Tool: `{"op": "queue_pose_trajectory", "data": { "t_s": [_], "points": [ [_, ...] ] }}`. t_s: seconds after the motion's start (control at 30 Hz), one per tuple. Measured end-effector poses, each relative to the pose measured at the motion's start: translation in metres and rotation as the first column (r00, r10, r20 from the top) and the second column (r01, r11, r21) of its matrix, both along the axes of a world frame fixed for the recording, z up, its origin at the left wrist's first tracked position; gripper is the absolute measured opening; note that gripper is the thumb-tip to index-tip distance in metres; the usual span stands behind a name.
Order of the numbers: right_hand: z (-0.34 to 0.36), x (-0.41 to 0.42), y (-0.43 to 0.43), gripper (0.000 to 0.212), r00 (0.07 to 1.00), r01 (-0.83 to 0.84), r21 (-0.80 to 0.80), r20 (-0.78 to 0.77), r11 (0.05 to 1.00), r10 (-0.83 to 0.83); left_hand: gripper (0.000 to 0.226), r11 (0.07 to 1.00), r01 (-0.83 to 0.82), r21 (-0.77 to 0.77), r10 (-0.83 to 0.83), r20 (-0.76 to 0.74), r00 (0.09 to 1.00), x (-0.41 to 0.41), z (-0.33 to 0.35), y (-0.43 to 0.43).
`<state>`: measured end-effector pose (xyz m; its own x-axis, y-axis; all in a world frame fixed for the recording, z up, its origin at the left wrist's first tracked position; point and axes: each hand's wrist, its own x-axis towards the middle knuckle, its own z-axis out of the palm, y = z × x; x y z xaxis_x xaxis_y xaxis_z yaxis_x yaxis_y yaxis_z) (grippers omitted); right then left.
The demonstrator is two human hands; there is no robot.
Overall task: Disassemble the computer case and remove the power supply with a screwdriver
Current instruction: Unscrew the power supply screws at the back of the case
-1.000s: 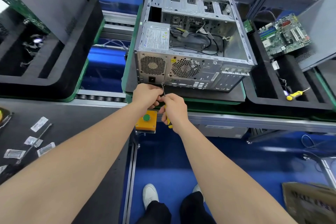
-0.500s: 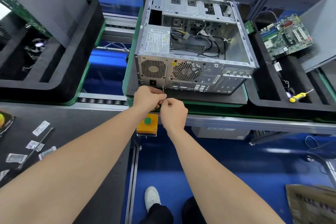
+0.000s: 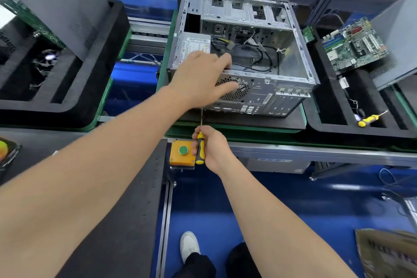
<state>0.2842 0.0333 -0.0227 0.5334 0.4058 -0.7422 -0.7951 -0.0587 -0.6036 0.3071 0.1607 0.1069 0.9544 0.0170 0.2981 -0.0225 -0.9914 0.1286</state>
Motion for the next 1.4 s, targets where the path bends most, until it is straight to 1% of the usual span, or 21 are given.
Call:
{"op": "queue_pose_trajectory", "data": {
  "t_s": [0.07,0.13,0.2,0.37,0.6,0.73,0.8,0.83,0.87,0.9,0.93,0.97,1.0,1.03,1.07,1.1,1.13,1.23,1.27,1.33,1.4],
  "points": [
    [0.0,-0.004,-0.005,0.015,0.999,-0.046,0.039,0.013,0.998,0.045,0.048,0.998,0.015,-0.061,-0.019,-0.065,0.998,0.009,0.004,0.006],
    [-0.002,-0.005,-0.011,0.016,0.997,-0.069,0.08,0.027,0.994,0.067,0.048,1.0,0.017,0.018,-0.016,-0.07,0.997,0.014,-0.002,0.01],
    [-0.002,-0.005,-0.014,0.015,0.998,-0.056,0.103,0.026,0.993,0.053,0.045,0.995,0.039,0.087,-0.035,-0.04,0.999,0.014,-0.01,0.009],
    [0.005,-0.009,-0.01,0.011,1.0,-0.009,0.087,-0.011,0.996,0.01,0.04,1.0,-0.013,0.015,0.013,0.04,0.999,0.009,-0.013,0.002],
    [-0.008,-0.031,-0.031,0.012,0.999,-0.013,0.135,-0.042,0.991,0.019,0.039,0.998,-0.009,0.061,0.002,0.116,0.993,-0.012,-0.024,-0.015],
    [-0.01,-0.031,-0.036,0.014,0.998,-0.013,0.165,-0.061,0.986,0.023,0.037,0.996,0.03,-0.084,-0.017,0.157,0.987,-0.023,-0.022,-0.02],
    [-0.008,-0.029,-0.037,0.015,0.998,-0.021,0.169,-0.058,0.985,0.031,0.032,0.959,0.067,-0.274,0.03,0.338,0.941,-0.036,-0.022,-0.025],
    [-0.008,-0.029,-0.037,0.015,0.998,-0.025,0.173,-0.055,0.985,0.035,0.027,0.932,0.047,-0.36,0.139,0.474,0.87,-0.044,-0.027,-0.029],
    [-0.008,-0.028,-0.038,0.015,0.998,-0.027,0.175,-0.053,0.984,0.037,0.021,0.884,0.003,-0.467,0.291,0.556,0.778,-0.054,-0.035,-0.035],
    [-0.008,-0.028,-0.038,0.017,0.998,-0.029,0.182,-0.053,0.983,0.039,0.018,0.794,-0.041,-0.607,0.451,0.542,0.709,-0.066,-0.047,-0.042],
    [-0.008,-0.028,-0.038,0.02,0.998,-0.031,0.198,-0.054,0.98,0.043,0.016,0.652,-0.087,-0.754,0.587,0.428,0.687,-0.076,-0.061,-0.049],
    [-0.008,-0.029,-0.038,0.026,0.997,-0.031,0.221,-0.059,0.975,0.045,0.014,0.469,-0.165,-0.868,0.669,0.227,0.707,-0.085,-0.076,-0.054],
    [-0.009,-0.028,-0.038,0.033,0.996,-0.028,0.244,-0.07,0.969,0.046,0.009,0.279,-0.293,-0.914,0.683,-0.025,0.73,-0.091,-0.092,-0.057],
    [-0.009,-0.028,-0.038,0.042,0.995,-0.023,0.267,-0.086,0.963,0.048,0.006,0.119,-0.441,-0.889,0.634,-0.274,0.723,-0.095,-0.106,-0.058],
    [-0.01,-0.028,-0.037,0.049,0.993,-0.018,0.29,-0.108,0.957,0.051,0.007,0.02,-0.556,-0.831,0.544,-0.458,0.703,-0.096,-0.116,-0.059],
    [-0.011,-0.028,-0.037,0.051,0.991,-0.014,0.311,-0.125,0.95,0.056,0.011,-0.025,-0.607,-0.794,0.445,-0.552,0.705,-0.096,-0.121,-0.058],
    [-0.012,-0.028,-0.036,0.049,0.989,-0.011,0.327,-0.133,0.945,0.058,0.014,-0.06,-0.603,-0.796,0.358,-0.581,0.731,-0.093,-0.124,-0.057],
    [-0.013,-0.029,-0.034,0.046,0.995,-0.004,0.291,-0.094,0.957,0.033,0.019,-0.246,-0.494,-0.834,0.225,-0.545,0.808,-0.079,-0.125,-0.057],
    [-0.012,-0.03,-0.033,0.045,0.999,-0.018,0.23,-0.043,0.973,0.029,0.019,-0.284,-0.485,-0.827,0.212,-0.548,0.809,-0.076,-0.125,-0.057],
    [-0.01,-0.033,-0.029,0.037,0.99,-0.073,0.031,0.126,0.997,0.069,0.017,-0.283,-0.499,-0.819,0.215,-0.561,0.8,-0.071,-0.127,-0.056],
    [-0.007,-0.036,-0.024,0.033,0.923,-0.1,-0.213,0.345,0.972,0.17,0.014,-0.3,-0.491,-0.818,0.223,-0.56,0.798,-0.068,-0.131,-0.053]
  ]
}}
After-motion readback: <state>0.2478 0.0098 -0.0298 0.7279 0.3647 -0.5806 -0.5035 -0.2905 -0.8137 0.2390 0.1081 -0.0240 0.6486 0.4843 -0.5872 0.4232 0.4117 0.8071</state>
